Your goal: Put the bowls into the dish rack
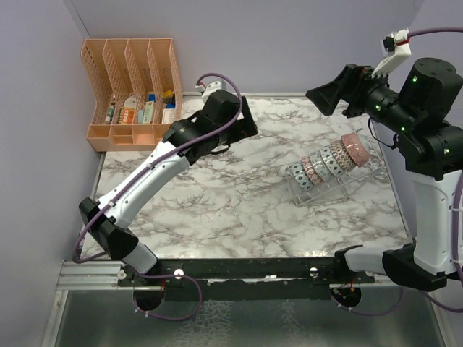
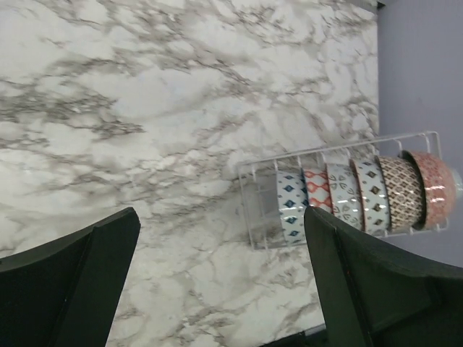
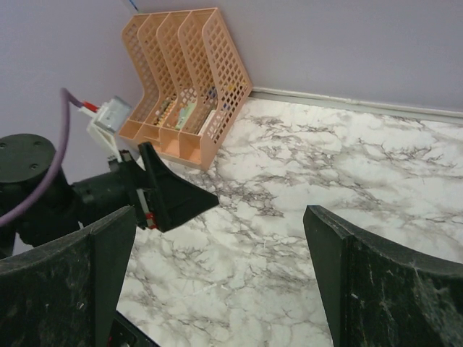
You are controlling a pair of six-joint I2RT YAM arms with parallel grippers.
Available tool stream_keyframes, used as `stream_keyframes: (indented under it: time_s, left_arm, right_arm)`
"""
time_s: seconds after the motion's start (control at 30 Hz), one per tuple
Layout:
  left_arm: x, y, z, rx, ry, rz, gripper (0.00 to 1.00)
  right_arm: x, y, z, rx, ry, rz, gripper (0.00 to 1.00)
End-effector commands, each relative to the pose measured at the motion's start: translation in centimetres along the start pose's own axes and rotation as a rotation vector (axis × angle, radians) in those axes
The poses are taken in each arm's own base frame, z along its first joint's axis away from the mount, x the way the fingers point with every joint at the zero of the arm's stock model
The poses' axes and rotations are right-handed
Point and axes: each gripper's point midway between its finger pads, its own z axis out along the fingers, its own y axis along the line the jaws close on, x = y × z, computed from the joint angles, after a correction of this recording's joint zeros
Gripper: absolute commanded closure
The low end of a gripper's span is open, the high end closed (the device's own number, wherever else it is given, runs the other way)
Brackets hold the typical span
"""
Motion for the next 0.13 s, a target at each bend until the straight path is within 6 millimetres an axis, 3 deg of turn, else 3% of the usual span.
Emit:
stream_keyframes:
  time_s: [0.0,0.1]
  left_arm:
    - [-1.85,5.56,-2.86,-0.217,-0.090,0.104,0.01]
    - [-2.24,6.01,-3.66,-0.214,-0.110,0.119,0.01]
  right_arm:
    - [-0.29,0.39,0.88,-0.041,-0.010,0.005,0.01]
    - [-0.38,0.18,1.17,-0.034,-0.013,0.004,0.01]
